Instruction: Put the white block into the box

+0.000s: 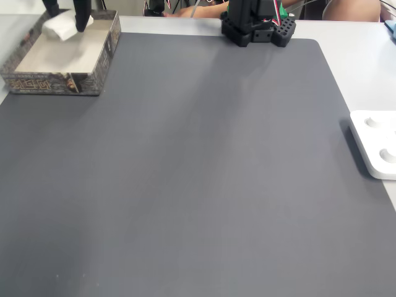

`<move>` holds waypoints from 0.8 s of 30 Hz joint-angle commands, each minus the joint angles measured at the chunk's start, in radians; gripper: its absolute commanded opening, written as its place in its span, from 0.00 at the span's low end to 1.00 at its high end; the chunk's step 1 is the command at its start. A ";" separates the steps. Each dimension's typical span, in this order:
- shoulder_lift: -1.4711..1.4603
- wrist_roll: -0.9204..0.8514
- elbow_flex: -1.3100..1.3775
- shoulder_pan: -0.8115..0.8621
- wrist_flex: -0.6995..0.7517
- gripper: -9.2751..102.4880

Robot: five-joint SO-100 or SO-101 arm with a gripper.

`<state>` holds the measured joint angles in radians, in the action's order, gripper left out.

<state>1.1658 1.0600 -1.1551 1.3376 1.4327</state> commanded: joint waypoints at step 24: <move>-0.225 0.293 0.310 0.046 0.018 0.07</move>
<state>0.9342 1.3422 -0.9403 1.3867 1.4450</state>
